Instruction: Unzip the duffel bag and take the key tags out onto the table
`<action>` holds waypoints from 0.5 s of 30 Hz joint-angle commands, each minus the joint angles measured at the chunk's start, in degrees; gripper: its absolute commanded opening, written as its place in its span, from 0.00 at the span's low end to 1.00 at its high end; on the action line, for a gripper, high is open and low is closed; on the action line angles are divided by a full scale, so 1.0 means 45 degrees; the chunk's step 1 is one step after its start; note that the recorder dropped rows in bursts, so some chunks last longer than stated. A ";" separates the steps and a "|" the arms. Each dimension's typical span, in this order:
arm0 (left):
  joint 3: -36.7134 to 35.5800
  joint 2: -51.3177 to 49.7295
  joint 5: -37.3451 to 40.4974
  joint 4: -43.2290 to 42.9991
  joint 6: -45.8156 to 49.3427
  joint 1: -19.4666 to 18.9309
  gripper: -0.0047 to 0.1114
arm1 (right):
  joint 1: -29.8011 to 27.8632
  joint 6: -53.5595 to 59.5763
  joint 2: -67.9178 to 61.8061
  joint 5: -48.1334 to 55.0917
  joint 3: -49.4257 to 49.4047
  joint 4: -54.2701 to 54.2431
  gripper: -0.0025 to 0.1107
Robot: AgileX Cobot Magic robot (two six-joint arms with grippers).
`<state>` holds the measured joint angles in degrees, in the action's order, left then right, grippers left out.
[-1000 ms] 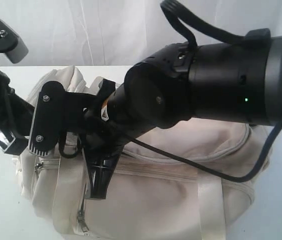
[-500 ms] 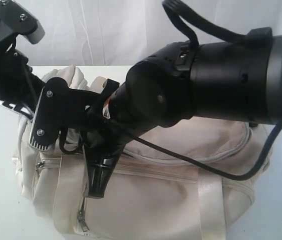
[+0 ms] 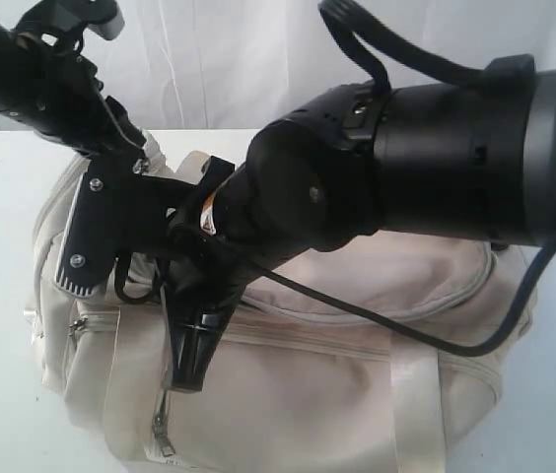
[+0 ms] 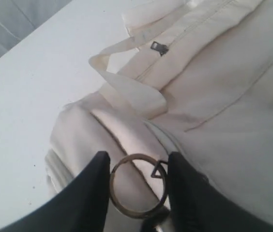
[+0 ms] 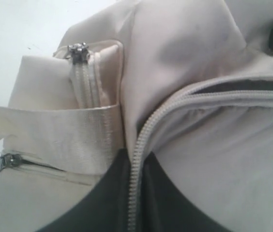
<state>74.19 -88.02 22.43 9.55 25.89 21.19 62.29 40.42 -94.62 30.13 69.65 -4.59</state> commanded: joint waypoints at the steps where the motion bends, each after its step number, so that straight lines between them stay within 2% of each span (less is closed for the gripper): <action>1: 0.1247 -0.1341 -0.0967 0.0021 0.0467 -0.0125 0.04 | 0.0020 -0.0050 -0.0022 0.0902 -0.0023 -0.0271 0.02; 8: 0.3440 -0.3566 -0.1442 0.0085 -0.0159 -0.0662 0.04 | 0.0020 -0.0154 -0.0022 0.1219 -0.0023 -0.0271 0.02; 15: 0.4332 -0.4603 -0.1758 0.0085 -0.1606 -0.1272 0.06 | 0.0020 -0.0154 -0.0022 0.1332 -0.0023 -0.0271 0.02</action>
<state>92.19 -108.09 18.95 10.88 20.61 17.18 62.29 40.07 -94.84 31.29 69.87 -4.02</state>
